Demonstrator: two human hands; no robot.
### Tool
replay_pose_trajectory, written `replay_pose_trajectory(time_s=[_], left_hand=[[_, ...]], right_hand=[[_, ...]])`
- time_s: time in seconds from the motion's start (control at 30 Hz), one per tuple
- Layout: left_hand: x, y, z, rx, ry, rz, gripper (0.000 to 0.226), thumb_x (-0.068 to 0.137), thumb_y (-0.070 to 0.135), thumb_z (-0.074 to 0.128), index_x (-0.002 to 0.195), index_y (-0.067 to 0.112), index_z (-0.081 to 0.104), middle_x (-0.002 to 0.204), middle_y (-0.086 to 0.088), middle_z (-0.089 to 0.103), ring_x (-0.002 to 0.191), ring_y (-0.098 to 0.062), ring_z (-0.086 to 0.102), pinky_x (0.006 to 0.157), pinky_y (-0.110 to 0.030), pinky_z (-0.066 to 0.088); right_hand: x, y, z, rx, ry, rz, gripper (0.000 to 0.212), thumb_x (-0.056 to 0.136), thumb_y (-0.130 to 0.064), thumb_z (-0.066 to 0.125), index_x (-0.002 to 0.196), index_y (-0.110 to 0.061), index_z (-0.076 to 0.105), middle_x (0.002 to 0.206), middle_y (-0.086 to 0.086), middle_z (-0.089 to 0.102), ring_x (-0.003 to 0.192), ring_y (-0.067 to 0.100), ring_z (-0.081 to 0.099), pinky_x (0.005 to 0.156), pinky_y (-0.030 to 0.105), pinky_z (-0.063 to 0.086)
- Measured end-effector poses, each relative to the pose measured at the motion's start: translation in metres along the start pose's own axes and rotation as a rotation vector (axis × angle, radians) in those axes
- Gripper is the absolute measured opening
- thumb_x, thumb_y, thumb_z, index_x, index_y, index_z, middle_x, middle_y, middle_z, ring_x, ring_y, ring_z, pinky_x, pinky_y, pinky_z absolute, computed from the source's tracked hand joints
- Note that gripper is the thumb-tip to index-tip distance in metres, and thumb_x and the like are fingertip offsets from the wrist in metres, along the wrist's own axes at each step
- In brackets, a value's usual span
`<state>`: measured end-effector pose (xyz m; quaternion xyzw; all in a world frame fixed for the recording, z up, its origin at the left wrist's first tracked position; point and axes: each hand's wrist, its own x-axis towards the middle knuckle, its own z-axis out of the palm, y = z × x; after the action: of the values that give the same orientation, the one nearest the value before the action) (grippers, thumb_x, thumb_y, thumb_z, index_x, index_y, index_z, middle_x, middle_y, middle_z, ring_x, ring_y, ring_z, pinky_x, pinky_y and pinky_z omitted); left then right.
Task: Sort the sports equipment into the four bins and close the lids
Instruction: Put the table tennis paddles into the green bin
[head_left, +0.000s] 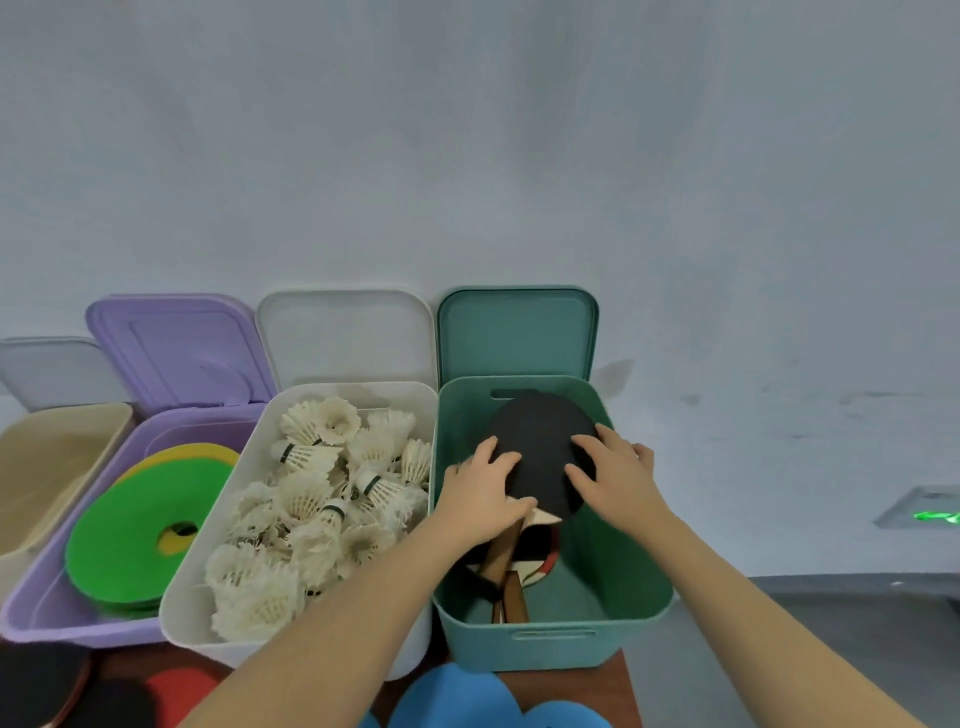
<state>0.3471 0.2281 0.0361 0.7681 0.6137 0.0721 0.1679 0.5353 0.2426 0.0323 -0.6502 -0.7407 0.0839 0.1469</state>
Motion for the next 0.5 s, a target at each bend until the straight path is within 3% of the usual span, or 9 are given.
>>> replay_pose_trajectory(time_s=[0.13, 0.27, 0.5], left_hand=[[-0.004, -0.011, -0.008, 0.201, 0.066, 0.059, 0.061, 0.09, 0.048, 0.048, 0.143, 0.025, 0.03, 0.156, -0.006, 0.013, 0.141, -0.031, 0.014, 0.113, -0.042, 0.013], [-0.024, -0.019, -0.028, 0.188, 0.229, 0.069, 0.053, 0.093, 0.044, 0.042, 0.141, 0.023, 0.034, 0.153, -0.004, 0.024, 0.139, -0.025, 0.021, 0.11, -0.039, 0.017], [-0.093, -0.063, -0.059, 0.165, 0.369, 0.014, 0.049, 0.094, 0.04, 0.042, 0.14, 0.024, 0.038, 0.149, -0.001, 0.032, 0.135, -0.022, 0.026, 0.109, -0.037, 0.017]], right_hand=[[0.002, -0.01, 0.002, -0.104, -0.024, 0.009, 0.048, 0.094, -0.036, 0.042, 0.14, -0.025, 0.035, 0.15, 0.005, 0.03, 0.135, 0.021, 0.03, 0.108, 0.04, 0.014], [-0.013, -0.034, 0.004, -0.038, 0.056, -0.048, 0.044, 0.095, -0.034, 0.042, 0.138, -0.025, 0.04, 0.144, 0.001, 0.037, 0.13, 0.02, 0.036, 0.105, 0.039, 0.018], [-0.04, -0.098, 0.005, 0.163, 0.13, -0.219, 0.038, 0.094, -0.024, 0.048, 0.132, -0.018, 0.05, 0.13, 0.002, 0.049, 0.117, 0.022, 0.048, 0.097, 0.038, 0.032]])
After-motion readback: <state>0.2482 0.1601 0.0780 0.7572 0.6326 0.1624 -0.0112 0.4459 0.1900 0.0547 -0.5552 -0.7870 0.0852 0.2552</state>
